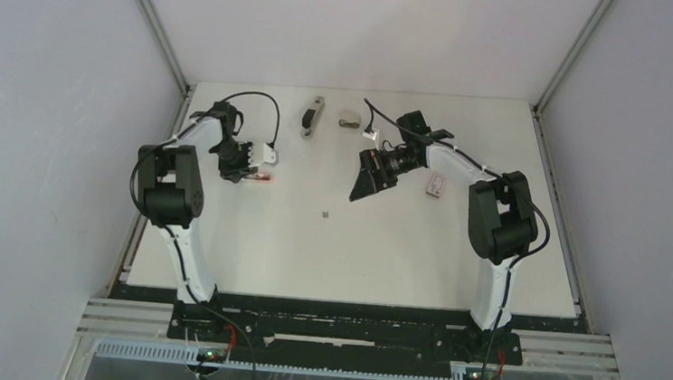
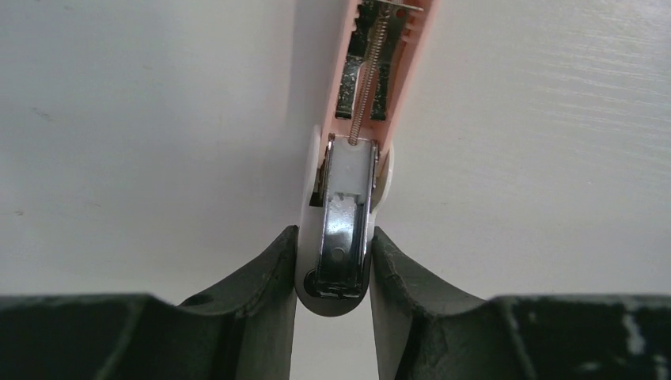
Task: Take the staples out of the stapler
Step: Place the stapler at the center of the board.
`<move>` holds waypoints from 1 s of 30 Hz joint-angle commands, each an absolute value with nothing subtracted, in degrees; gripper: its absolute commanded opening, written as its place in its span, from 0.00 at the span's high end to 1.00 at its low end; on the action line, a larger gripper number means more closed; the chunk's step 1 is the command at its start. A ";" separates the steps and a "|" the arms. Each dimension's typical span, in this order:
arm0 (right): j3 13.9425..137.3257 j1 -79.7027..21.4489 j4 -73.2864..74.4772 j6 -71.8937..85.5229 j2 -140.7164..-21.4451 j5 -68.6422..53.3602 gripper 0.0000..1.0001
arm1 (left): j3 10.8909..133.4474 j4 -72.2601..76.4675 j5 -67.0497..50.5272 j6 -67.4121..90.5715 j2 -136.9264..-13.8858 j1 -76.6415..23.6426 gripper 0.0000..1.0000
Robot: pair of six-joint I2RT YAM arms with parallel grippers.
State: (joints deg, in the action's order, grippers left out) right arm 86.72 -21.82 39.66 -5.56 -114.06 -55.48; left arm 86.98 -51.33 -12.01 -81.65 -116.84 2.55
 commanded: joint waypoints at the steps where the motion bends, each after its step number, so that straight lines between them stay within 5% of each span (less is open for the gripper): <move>1: 87.80 -21.79 38.76 -6.66 -113.18 -55.62 0.00 | 88.91 -49.84 -10.17 -83.23 -117.22 2.89 0.59; 12: 87.89 -22.00 38.85 -6.67 -113.15 -55.84 0.00 | 86.75 -45.19 -6.94 -82.90 -116.51 2.82 0.38; 30: 87.59 -21.67 38.30 -6.84 -110.54 -52.39 0.00 | 81.43 -44.38 -10.57 -79.79 -106.68 3.64 0.30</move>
